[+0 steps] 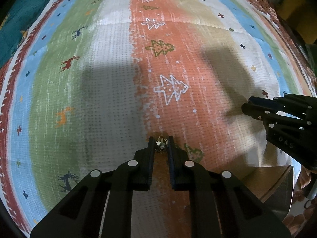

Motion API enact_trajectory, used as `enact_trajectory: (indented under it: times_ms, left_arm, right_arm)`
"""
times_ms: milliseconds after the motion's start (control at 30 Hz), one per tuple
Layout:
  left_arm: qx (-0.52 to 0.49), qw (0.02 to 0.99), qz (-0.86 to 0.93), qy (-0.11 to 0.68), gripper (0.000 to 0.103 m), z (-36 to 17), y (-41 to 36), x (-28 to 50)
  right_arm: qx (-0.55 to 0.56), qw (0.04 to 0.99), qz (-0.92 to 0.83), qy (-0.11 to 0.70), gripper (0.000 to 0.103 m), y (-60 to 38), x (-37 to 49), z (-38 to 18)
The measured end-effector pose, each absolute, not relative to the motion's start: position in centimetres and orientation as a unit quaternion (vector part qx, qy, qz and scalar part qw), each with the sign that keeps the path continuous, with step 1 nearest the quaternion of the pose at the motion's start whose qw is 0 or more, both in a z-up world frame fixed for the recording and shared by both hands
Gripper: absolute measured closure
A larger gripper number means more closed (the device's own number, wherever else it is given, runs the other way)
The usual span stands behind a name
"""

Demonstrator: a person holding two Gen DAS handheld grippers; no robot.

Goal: Organize jewelry
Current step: 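Close left tool on gold ring while right tool grasps silver ring, then lift both rings and carry them over the silver tin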

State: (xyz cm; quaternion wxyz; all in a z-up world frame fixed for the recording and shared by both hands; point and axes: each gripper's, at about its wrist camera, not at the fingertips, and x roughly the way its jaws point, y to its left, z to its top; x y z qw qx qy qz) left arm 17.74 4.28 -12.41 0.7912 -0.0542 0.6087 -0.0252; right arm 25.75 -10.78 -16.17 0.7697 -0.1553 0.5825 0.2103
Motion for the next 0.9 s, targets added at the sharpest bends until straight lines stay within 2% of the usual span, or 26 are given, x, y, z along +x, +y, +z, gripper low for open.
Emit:
enact_trajectory:
  times_ms: [900]
  left_arm:
    - [-0.074, 0.828, -0.039, 0.554, 0.091, -7.1, 4.2, 15.7]
  right_arm:
    - [-0.155, 0.812, 0.214, 0.52, 0.083, -11.4, 22.0, -10.7]
